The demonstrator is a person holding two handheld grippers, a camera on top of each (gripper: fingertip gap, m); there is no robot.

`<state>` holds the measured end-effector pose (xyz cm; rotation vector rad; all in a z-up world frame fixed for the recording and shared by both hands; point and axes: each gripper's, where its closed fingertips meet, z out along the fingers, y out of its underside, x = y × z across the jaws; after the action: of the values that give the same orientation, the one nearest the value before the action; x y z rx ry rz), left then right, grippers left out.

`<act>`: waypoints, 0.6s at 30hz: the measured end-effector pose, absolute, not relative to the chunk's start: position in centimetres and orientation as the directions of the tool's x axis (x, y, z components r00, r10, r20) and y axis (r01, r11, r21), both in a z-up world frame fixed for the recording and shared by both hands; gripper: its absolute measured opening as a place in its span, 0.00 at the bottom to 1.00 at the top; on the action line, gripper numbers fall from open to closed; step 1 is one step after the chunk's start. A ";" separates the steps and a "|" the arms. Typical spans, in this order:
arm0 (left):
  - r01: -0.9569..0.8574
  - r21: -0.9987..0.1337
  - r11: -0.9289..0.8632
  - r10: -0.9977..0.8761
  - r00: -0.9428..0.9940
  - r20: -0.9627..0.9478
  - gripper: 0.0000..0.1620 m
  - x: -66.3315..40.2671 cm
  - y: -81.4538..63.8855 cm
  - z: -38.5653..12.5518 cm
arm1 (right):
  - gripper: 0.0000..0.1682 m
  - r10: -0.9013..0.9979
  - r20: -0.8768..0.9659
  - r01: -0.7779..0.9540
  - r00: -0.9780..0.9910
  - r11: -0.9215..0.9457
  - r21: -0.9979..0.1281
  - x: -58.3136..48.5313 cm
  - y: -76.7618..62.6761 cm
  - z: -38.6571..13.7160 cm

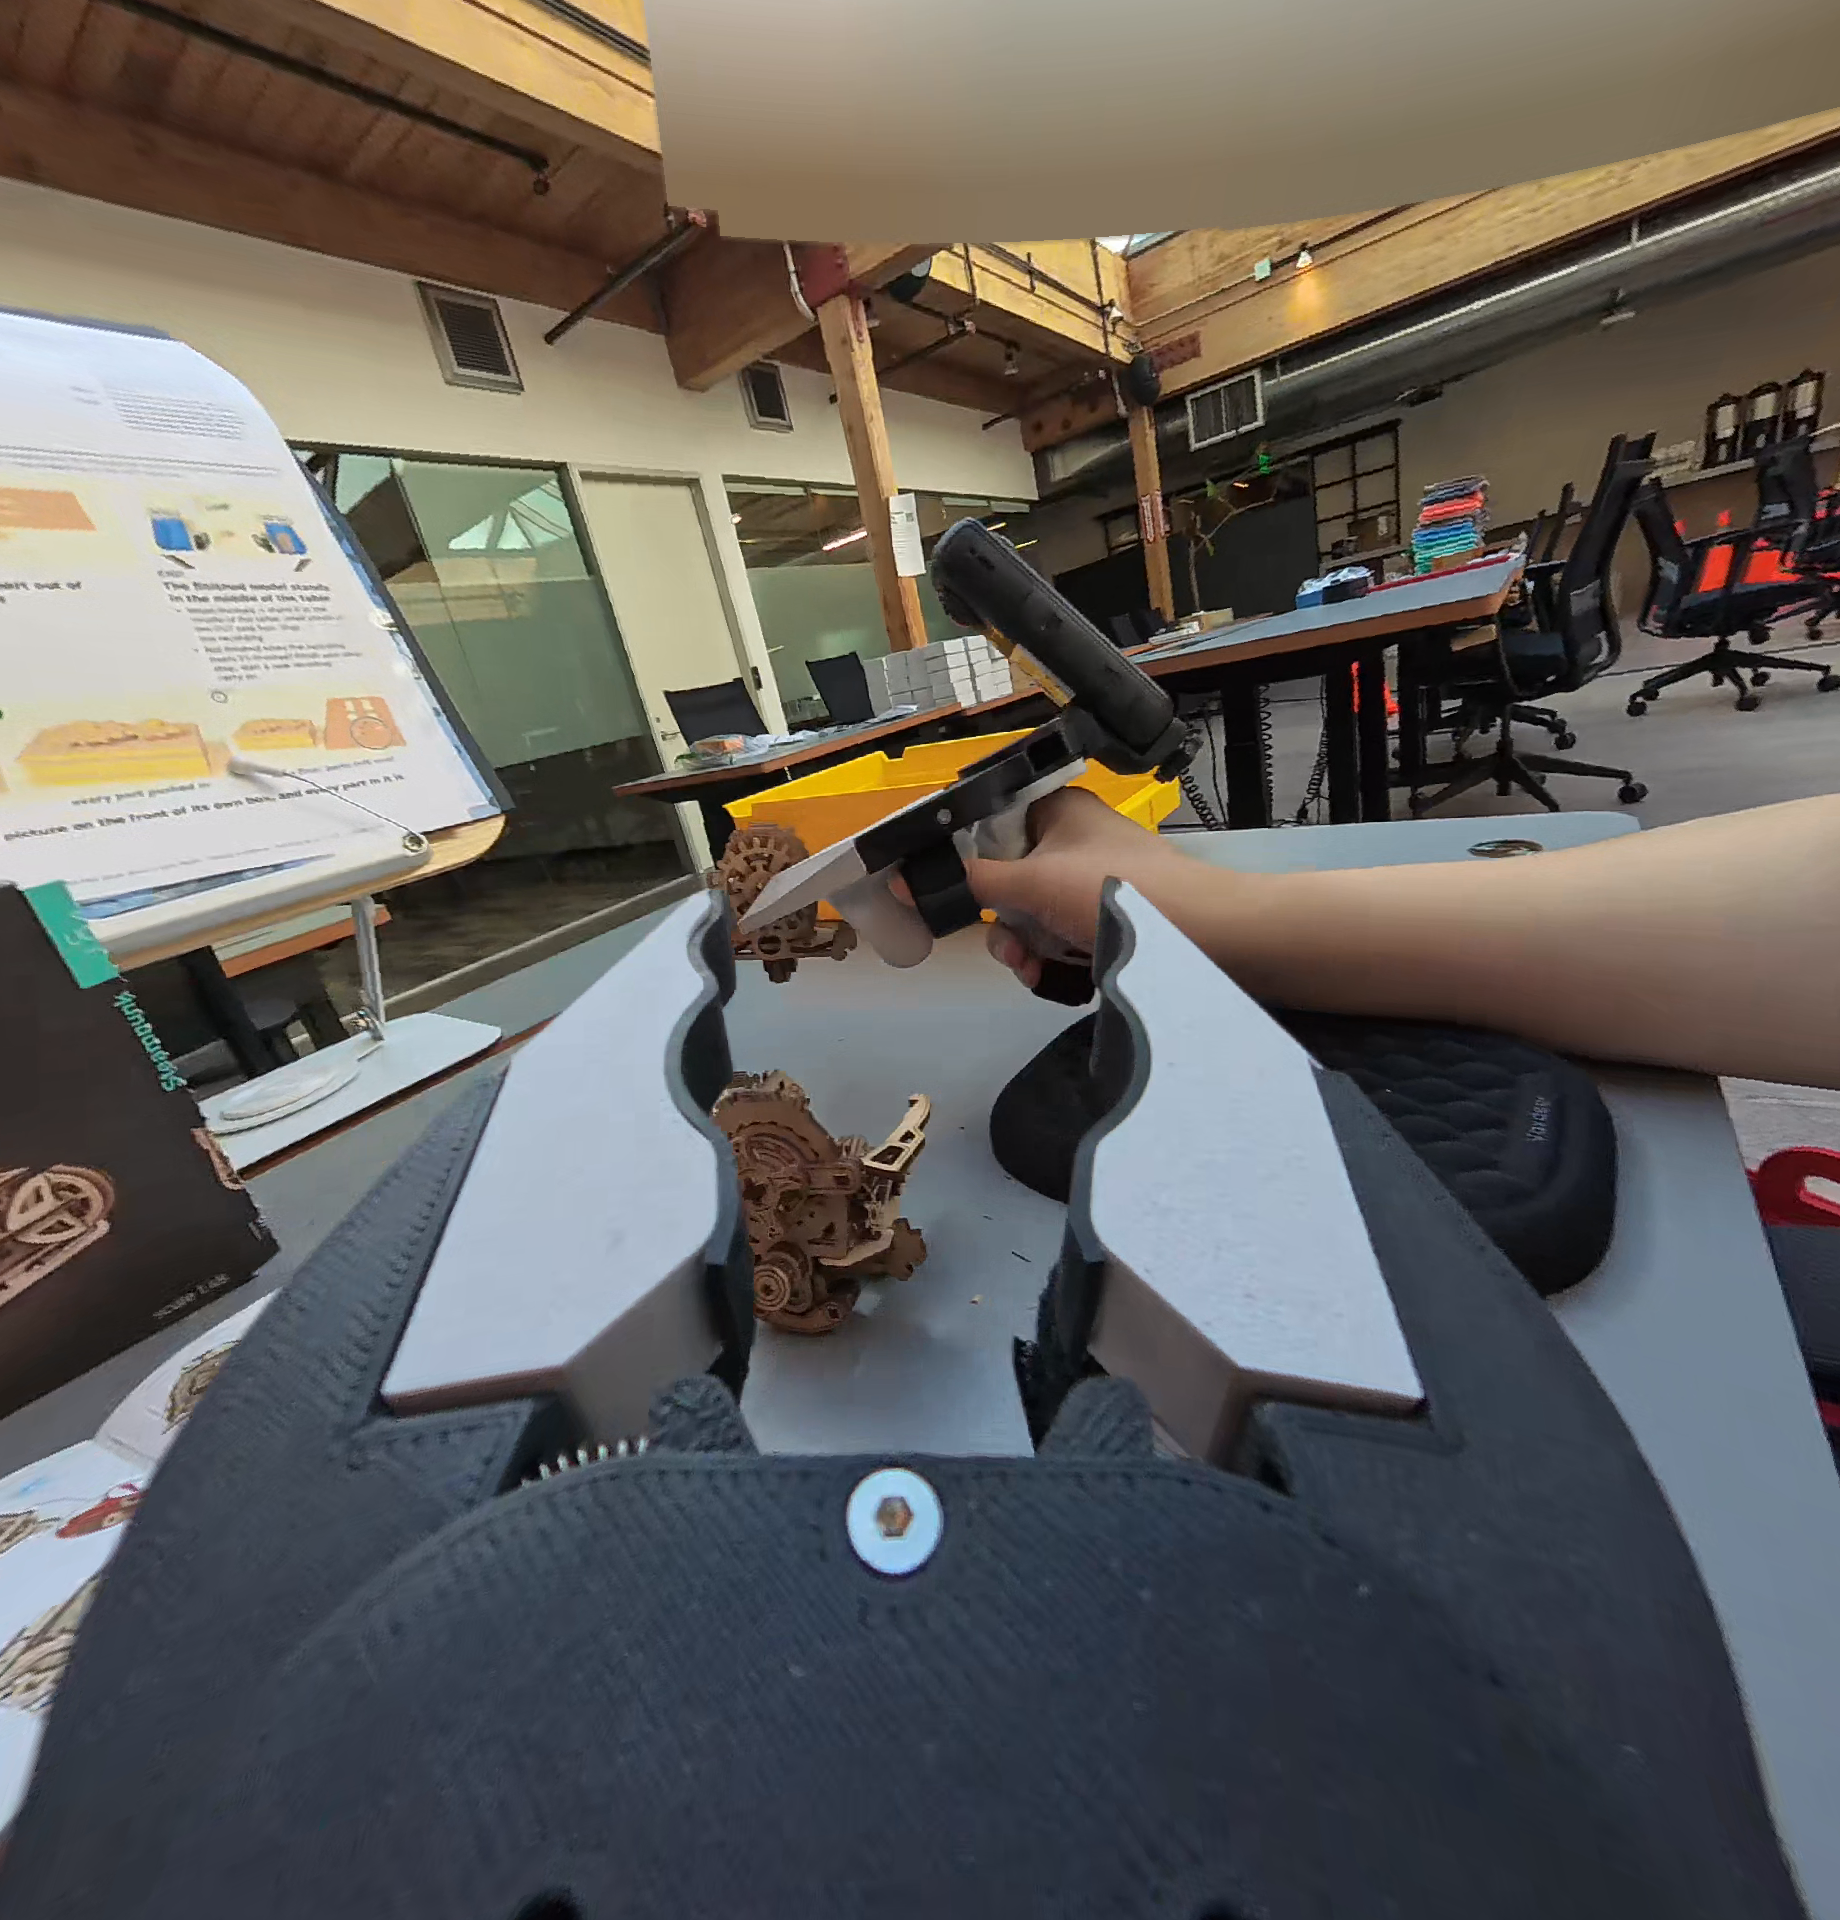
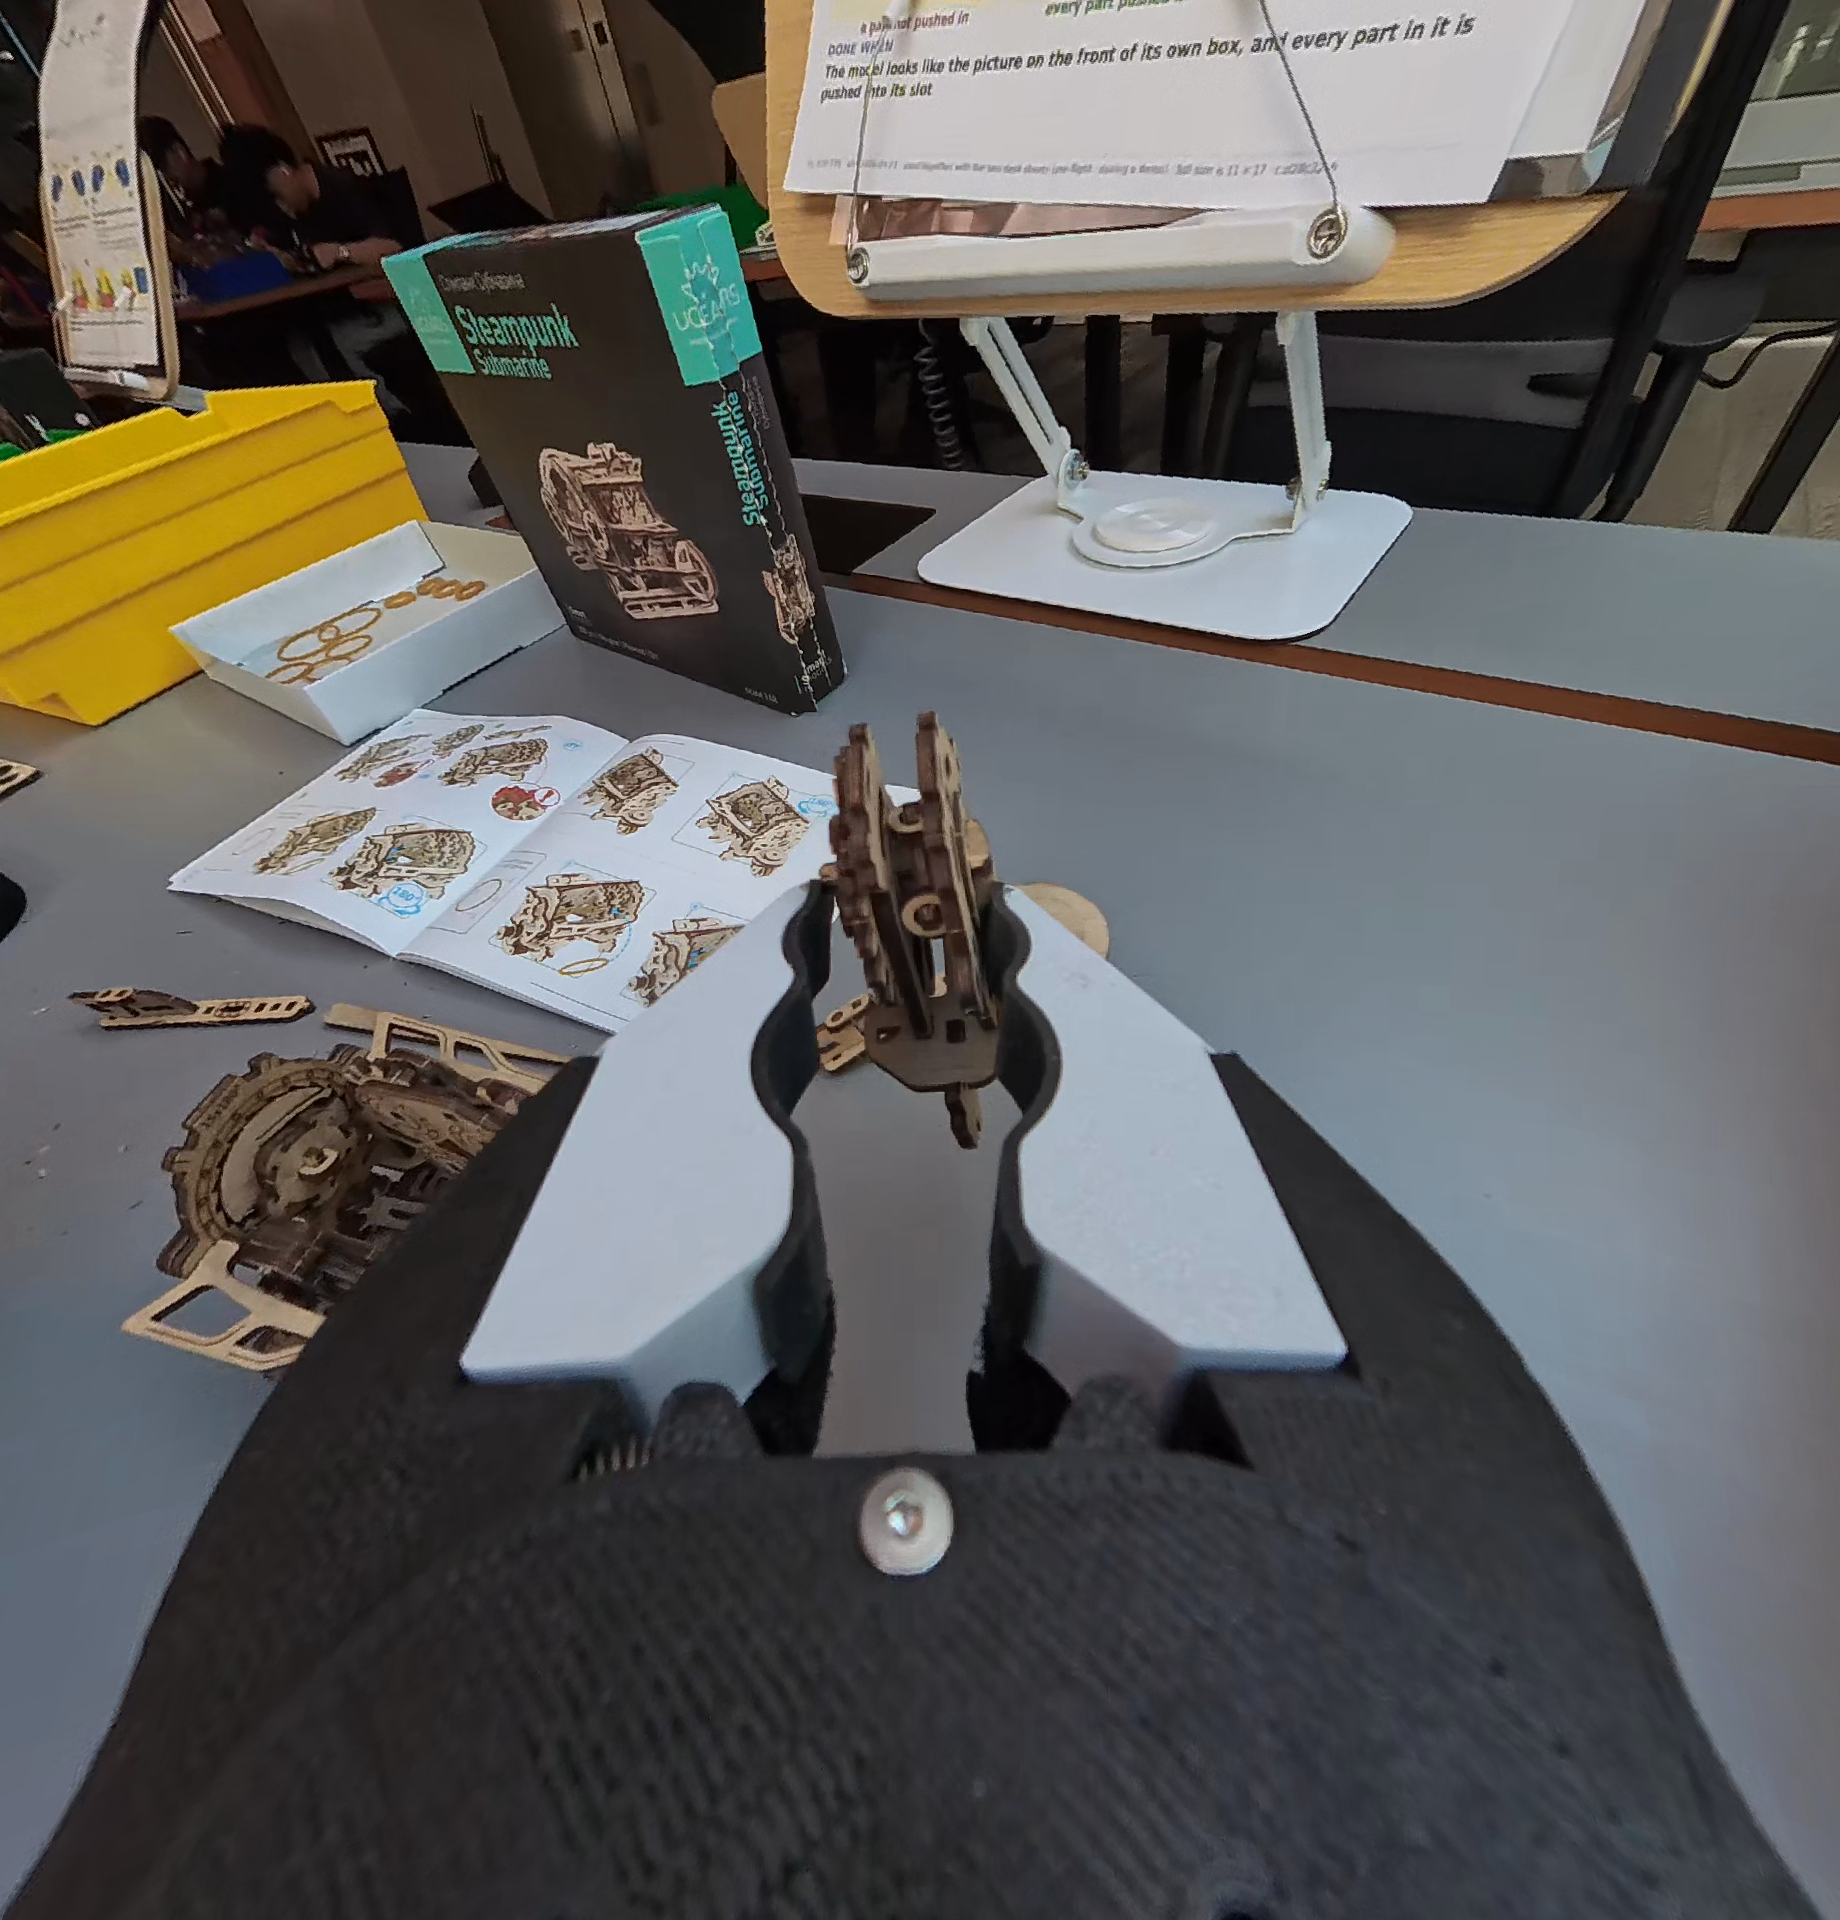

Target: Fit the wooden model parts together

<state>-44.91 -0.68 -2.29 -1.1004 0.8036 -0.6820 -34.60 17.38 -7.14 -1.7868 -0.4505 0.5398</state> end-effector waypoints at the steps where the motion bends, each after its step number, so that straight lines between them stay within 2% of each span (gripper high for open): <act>1: 0.087 -0.947 0.308 -0.816 0.535 -0.217 0.42 -44.8 -0.9 -2.4 | 0.17 0.554 -0.116 0.037 0.825 -0.258 -0.966 -34.6 17.4 -7.2; 7: 0.113 -0.940 0.322 -0.791 0.578 -0.202 0.43 -46.0 -0.2 -1.6 | 0.17 0.563 -0.088 0.069 0.822 -0.251 -0.966 -35.1 17.1 -7.4; 14: 0.148 -0.968 0.202 -0.840 0.534 -0.093 0.44 -45.9 -0.1 -2.3 | 0.17 0.556 -0.090 0.072 0.826 -0.264 -0.962 -34.9 17.1 -7.7; 18: 0.152 -0.968 0.202 -0.833 0.546 -0.089 0.43 -46.3 0.1 -2.1 | 0.17 0.565 -0.096 0.085 0.819 -0.286 -0.955 -35.2 17.0 -8.2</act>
<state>-46.29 0.09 -2.10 -1.1699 0.7203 -0.7771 -35.17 17.02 -8.20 -1.8211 -0.4956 0.5062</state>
